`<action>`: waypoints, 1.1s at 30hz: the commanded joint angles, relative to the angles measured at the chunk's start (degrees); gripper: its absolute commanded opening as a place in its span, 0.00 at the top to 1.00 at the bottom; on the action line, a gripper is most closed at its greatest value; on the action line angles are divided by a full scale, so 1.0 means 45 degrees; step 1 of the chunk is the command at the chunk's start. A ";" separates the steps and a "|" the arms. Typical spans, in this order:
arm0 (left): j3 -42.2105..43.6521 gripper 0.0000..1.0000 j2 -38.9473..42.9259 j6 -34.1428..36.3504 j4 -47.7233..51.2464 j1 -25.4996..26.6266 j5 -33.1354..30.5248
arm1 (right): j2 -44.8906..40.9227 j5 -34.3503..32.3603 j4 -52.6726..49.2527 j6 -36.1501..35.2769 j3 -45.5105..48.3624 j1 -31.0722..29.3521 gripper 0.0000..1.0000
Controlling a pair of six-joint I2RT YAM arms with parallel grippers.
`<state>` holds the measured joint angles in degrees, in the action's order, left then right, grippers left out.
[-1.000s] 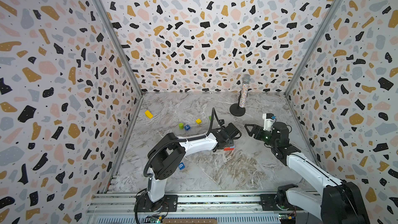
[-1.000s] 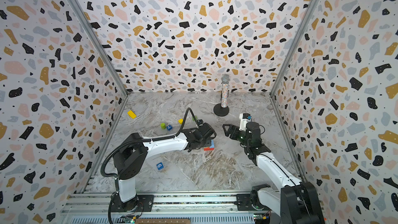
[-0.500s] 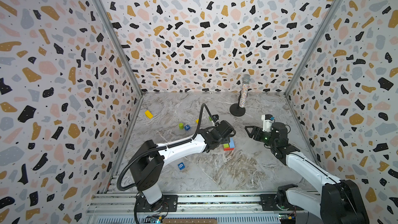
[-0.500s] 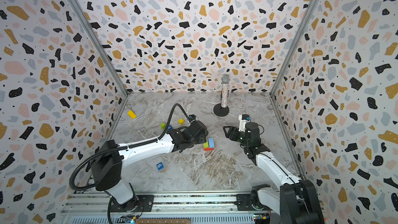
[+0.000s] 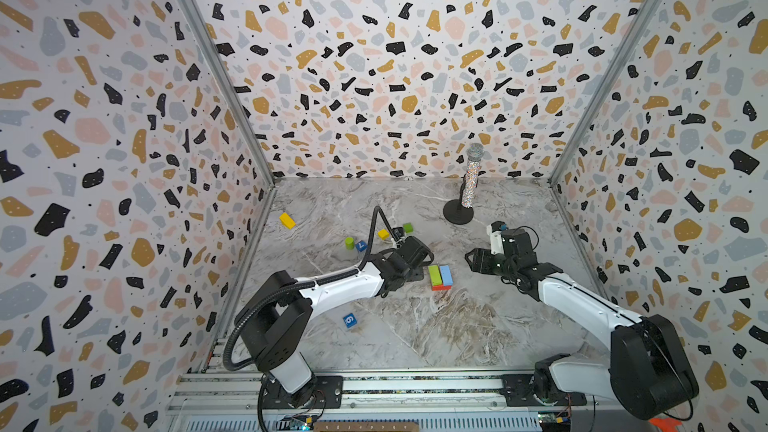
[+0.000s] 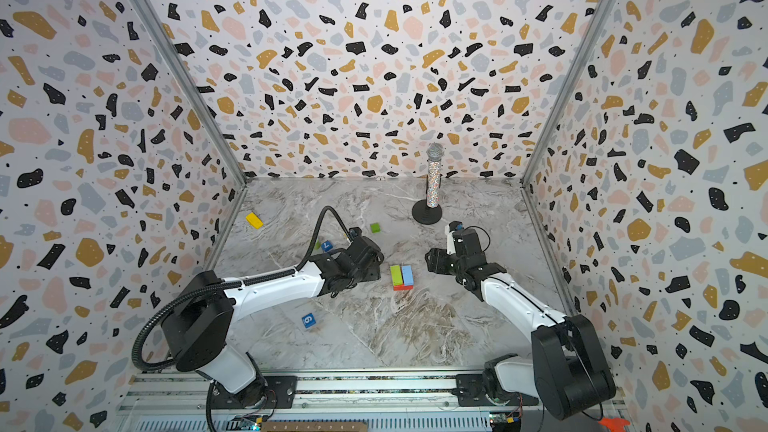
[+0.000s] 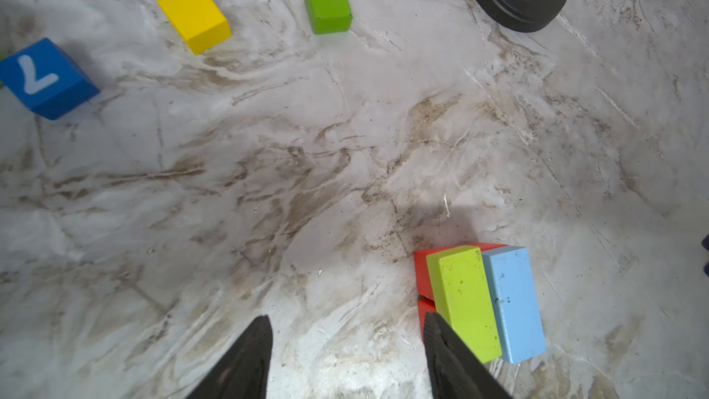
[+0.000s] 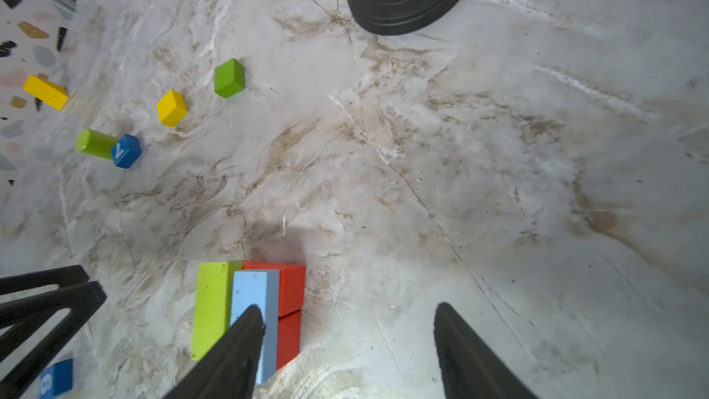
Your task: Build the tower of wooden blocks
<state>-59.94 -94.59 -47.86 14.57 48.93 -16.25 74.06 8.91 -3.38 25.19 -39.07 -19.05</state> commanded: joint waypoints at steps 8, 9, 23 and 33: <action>-0.0393 0.37 -0.1024 0.0289 -0.1240 0.0038 0.0631 | 0.0621 -0.0381 -0.0675 -0.0502 -0.0244 -0.0054 0.28; -0.0399 0.38 -0.1085 0.0283 -0.1310 0.0029 0.0645 | 0.0703 -0.0324 -0.0622 -0.0537 -0.0225 -0.0076 0.28; -0.0713 0.45 -0.1860 0.0103 -0.1847 0.0039 0.0901 | 0.1512 -0.0378 -0.0480 -0.0753 -0.0433 -0.0869 0.28; -0.0643 0.47 -0.2266 -0.0048 -0.2106 0.0070 0.1011 | 0.2249 -0.0253 -0.0524 -0.0805 -0.0942 -0.1230 0.28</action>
<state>-61.93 -104.29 -47.62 6.52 48.93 -12.32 83.99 7.51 -4.97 22.37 -41.10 -23.94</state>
